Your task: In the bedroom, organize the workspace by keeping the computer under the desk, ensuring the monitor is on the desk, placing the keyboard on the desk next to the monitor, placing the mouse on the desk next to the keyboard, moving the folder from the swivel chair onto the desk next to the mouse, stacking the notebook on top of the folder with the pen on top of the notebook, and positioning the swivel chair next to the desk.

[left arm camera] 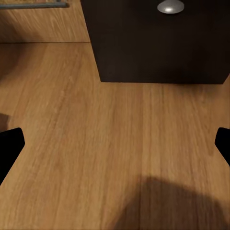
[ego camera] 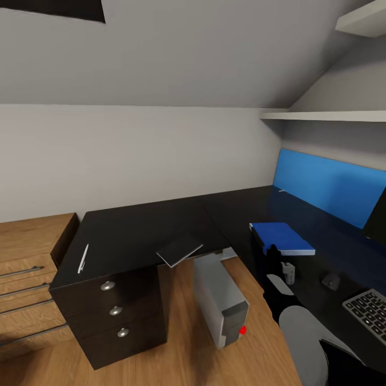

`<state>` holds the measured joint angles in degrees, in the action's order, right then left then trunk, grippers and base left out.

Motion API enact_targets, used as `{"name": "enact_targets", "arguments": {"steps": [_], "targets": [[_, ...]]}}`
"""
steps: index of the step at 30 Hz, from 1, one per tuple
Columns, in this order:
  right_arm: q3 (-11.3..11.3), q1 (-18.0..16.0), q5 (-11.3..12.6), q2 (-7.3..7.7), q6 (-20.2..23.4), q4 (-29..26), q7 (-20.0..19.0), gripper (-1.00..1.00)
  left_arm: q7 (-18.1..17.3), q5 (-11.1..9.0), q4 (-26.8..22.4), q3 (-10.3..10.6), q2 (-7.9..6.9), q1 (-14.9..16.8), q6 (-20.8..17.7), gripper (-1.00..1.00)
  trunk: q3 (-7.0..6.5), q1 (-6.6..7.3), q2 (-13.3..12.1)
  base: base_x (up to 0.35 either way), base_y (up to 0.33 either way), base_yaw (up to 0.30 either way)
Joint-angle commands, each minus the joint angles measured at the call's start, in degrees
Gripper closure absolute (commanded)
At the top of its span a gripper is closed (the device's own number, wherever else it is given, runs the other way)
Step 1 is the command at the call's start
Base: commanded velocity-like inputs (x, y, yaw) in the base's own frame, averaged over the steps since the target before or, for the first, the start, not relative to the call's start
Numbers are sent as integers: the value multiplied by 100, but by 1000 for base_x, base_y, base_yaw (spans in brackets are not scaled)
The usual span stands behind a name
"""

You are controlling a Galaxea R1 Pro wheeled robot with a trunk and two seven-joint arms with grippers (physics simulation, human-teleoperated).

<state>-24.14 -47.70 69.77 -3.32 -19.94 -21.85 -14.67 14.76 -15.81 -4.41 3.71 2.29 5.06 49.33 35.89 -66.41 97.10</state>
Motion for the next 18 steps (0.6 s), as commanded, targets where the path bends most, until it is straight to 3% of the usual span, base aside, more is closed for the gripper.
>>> {"name": "enact_targets", "arguments": {"steps": [1, 18], "targets": [[-29, -2, 163, -2, 17, 138, -10, 100, 18, -36, 1, 42, 0, 3, 15, -100, 6, 0, 2, 77, -27, 0], [-38, -2, 174, 33, 17, 129, -1, 100, 18, -36, 1, 42, 0, 3, 22, -100, 6, 0, 2, 40, -33, 0]]}}
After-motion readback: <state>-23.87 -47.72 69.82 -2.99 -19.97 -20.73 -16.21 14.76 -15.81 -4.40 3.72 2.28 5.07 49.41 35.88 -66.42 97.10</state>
